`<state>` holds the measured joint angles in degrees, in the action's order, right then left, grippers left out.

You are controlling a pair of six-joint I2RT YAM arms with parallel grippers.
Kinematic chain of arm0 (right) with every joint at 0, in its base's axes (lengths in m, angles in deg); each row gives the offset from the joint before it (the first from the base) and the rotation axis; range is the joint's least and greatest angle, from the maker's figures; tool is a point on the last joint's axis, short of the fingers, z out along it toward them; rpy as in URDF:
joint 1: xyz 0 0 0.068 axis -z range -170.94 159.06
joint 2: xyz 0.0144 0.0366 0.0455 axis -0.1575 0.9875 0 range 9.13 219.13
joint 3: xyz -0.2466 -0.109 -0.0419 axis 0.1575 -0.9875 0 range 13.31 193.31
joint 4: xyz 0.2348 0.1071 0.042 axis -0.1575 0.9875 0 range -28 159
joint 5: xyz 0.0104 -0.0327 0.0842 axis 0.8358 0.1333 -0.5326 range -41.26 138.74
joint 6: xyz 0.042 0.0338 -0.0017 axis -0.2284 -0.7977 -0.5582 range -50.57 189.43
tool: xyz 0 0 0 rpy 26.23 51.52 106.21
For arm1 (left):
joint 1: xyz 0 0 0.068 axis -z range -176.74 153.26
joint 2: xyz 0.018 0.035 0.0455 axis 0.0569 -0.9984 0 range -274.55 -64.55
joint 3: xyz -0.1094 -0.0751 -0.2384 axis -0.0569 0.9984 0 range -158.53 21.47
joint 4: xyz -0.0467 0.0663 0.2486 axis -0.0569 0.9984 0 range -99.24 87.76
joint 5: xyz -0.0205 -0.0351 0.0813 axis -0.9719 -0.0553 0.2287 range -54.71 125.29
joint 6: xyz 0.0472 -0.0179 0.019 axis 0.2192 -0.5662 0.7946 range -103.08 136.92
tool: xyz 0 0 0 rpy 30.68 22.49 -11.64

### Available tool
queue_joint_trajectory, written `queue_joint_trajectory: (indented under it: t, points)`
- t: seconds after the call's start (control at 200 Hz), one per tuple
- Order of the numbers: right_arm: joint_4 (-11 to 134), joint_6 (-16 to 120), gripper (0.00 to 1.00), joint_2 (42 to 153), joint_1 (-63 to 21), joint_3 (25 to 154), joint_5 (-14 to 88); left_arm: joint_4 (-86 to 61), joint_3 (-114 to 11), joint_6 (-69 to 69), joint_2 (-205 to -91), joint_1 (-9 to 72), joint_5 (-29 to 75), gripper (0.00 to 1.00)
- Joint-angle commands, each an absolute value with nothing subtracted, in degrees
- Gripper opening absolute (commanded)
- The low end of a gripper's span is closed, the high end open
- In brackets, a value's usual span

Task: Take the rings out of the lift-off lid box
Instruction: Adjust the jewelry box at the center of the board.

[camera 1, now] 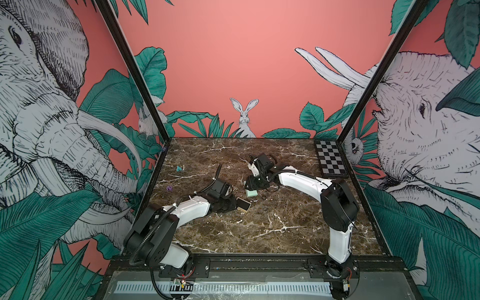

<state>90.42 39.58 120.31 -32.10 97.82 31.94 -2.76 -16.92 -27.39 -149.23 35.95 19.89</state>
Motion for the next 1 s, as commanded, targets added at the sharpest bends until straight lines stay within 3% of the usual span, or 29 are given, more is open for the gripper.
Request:
queue_joint_trajectory:
  t: [0.0, 0.47, 0.585, 0.69, 0.995]
  points:
    - [89.2, 41.0, 0.47, 117.8, -31.8, 96.1, 29.6, -3.5, -19.7, -25.7, -151.1, 35.7, 19.1, 0.35]
    - [90.2, 39.3, 0.46, 114.8, -31.9, 92.1, 27.1, -4.5, -24.7, -23.1, -157.0, 35.6, 17.5, 0.39]
    - [92.1, 38.2, 0.46, 114.6, -32.8, 92.7, 28.6, -1.4, -23.6, -22.2, -153.3, 34.1, 18.2, 0.41]
    - [94.6, 37.3, 0.46, 115.3, -34.9, 94.7, 31.0, 1.5, -21.6, -21.4, -147.3, 31.5, 18.2, 0.49]
    - [101.2, 38.2, 0.46, 121.8, -39.9, 102.2, 36.9, 10.9, -19.2, -17.2, -136.4, 27.4, 19.4, 0.52]
